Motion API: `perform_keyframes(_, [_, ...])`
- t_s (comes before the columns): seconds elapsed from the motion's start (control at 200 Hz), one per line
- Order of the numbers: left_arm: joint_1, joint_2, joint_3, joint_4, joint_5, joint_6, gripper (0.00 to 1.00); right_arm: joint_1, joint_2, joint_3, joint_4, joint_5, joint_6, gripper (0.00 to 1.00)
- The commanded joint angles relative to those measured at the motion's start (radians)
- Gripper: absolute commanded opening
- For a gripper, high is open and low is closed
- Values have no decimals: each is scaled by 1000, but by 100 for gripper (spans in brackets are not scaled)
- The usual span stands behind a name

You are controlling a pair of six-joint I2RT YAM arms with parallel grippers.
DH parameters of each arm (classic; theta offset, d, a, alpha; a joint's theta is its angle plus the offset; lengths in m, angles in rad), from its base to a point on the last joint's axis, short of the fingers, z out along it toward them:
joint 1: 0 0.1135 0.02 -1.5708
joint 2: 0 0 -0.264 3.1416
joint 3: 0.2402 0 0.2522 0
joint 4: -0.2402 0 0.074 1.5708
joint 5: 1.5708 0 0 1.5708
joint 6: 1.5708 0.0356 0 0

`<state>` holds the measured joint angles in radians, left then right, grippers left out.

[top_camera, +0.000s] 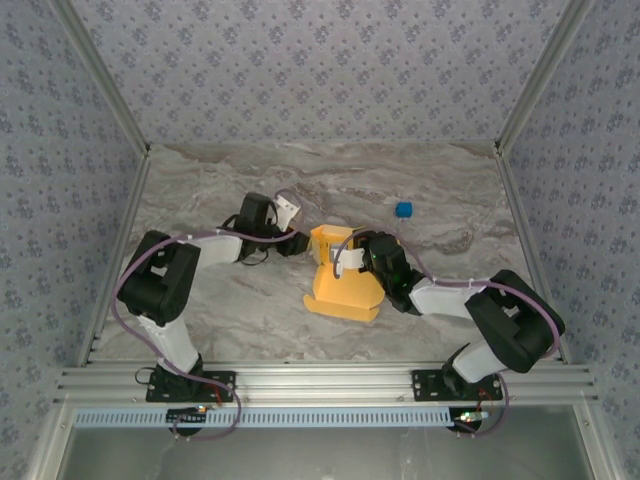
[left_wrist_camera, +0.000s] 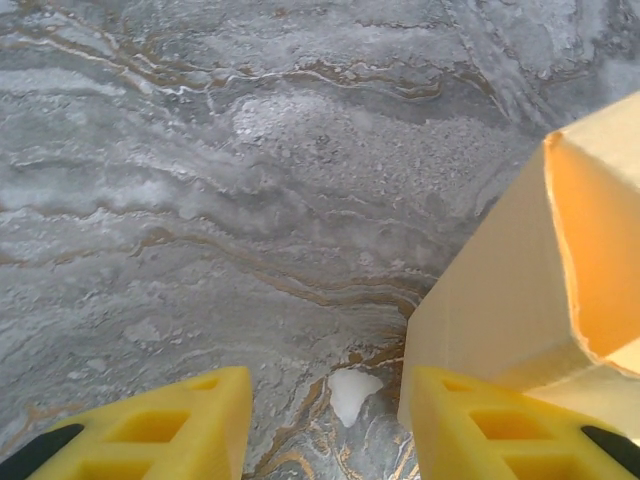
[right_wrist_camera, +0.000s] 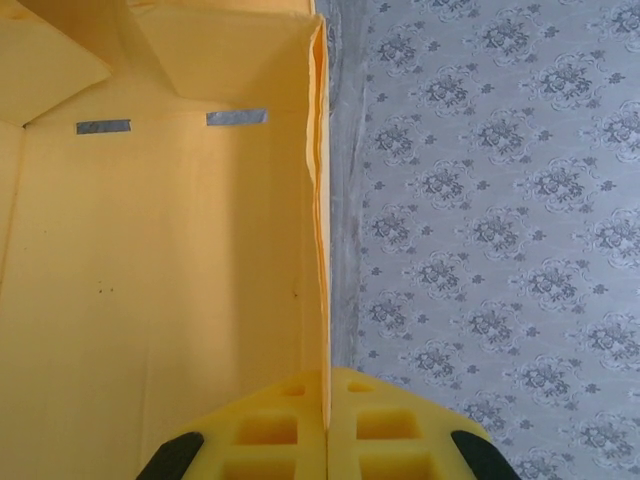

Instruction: Fold the paper box

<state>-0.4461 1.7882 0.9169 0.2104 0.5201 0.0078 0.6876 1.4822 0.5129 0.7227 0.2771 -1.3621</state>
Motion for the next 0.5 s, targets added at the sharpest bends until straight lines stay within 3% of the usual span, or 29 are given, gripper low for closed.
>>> perform_keyframes(0.0, [-12, -21, -20, 41, 68, 31, 46, 0, -2, 1, 25, 2, 6, 0])
perform_keyframes(0.5, [-26, -7, 4, 42, 146, 32, 47, -9, -16, 16, -15, -7, 37, 0])
